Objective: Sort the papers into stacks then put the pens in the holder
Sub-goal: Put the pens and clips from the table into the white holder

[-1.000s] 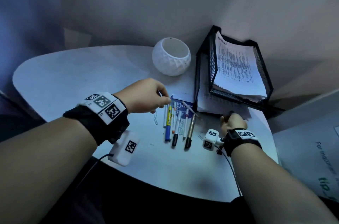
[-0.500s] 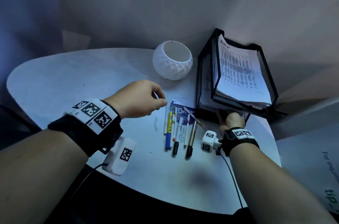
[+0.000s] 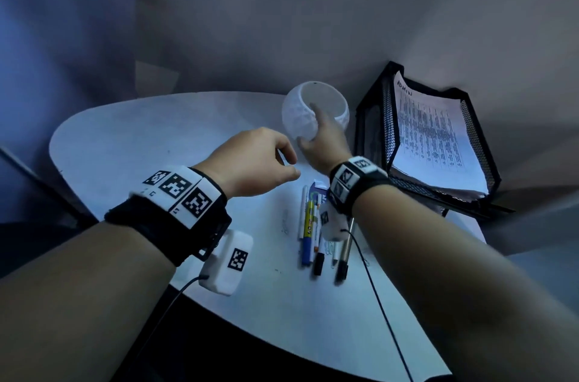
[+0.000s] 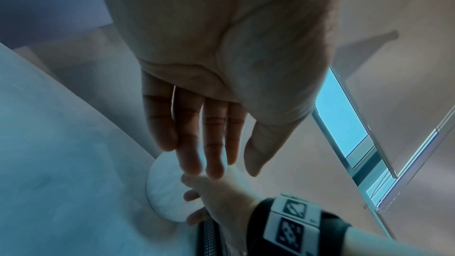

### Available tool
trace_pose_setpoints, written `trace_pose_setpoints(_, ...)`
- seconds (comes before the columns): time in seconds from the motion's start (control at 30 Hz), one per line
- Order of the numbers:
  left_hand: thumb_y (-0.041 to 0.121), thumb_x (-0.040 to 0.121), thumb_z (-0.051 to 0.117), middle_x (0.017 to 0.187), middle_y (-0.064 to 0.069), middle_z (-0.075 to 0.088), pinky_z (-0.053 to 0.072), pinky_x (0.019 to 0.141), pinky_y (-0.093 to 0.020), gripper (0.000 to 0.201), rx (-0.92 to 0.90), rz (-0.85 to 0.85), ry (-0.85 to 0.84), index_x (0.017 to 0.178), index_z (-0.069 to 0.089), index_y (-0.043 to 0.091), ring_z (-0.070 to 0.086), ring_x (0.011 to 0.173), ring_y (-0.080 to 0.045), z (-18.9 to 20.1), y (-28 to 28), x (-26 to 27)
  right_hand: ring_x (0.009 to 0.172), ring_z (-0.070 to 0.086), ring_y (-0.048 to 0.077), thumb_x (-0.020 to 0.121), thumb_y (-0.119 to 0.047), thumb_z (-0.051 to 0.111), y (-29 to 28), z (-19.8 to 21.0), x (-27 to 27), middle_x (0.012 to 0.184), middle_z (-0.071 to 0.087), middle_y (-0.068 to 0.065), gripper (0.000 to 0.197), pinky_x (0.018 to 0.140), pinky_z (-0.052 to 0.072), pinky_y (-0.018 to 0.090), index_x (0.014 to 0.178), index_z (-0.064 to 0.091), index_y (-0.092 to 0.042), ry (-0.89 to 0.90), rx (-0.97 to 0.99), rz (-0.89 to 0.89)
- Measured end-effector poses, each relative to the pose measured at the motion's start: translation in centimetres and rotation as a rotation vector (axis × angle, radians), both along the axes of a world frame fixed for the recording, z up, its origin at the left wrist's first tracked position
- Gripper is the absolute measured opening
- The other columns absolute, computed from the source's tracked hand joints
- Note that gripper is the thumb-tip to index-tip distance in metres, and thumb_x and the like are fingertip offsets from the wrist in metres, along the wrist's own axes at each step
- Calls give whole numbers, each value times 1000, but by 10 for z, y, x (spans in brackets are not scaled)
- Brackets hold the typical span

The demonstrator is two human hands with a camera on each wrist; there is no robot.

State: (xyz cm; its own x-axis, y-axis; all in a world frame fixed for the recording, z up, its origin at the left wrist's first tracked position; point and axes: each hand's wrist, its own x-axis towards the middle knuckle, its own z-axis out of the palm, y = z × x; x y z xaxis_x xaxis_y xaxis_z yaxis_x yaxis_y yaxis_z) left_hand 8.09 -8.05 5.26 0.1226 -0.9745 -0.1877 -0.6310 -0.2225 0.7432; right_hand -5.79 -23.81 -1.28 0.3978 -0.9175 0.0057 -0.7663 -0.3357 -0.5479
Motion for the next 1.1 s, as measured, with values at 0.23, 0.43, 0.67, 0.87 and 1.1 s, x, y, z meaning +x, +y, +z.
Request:
trace_pose_setpoints(0.23,41,87,76,93,13,73,51,72,-24,21,-79,38,12,105,73,31,69,81,-6,18,0,10,130,51,40,90,-15,64,-27,-11,11,153,34,13,70,107,44,47,152,31,-12,364,-4,-33)
trace_pose_setpoints(0.43,31,91,70,141,14,61,44,107,-28,49,-176,23,-127,139,59,34,56,130,-11,22,7,12,97,62,44,90,-13,59,7,-22,-16,114,58,19,20,85,52,42,108,65,-5,200,-155,25)
trace_pose_setpoints(0.67,19,87,70,158,9,46,34,112,-24,70,-203,-124,-260,153,46,31,46,141,-13,20,27,-13,81,64,32,84,-7,73,98,5,-51,101,64,9,23,78,53,38,107,72,-9,-127,-276,207)
trace_pose_setpoints(0.87,38,91,62,122,9,68,52,79,-34,33,-76,-210,-660,124,65,35,67,106,-22,9,73,-41,75,56,14,85,-4,72,156,16,-85,100,63,2,19,76,55,33,101,74,-12,-202,-251,350)
trace_pose_setpoints(1.1,49,81,71,94,4,72,48,69,-31,24,-45,-10,-629,97,70,31,67,91,-27,14,103,-41,82,59,6,90,3,55,177,18,-127,123,58,-3,48,87,52,22,131,58,-21,-370,-222,119)
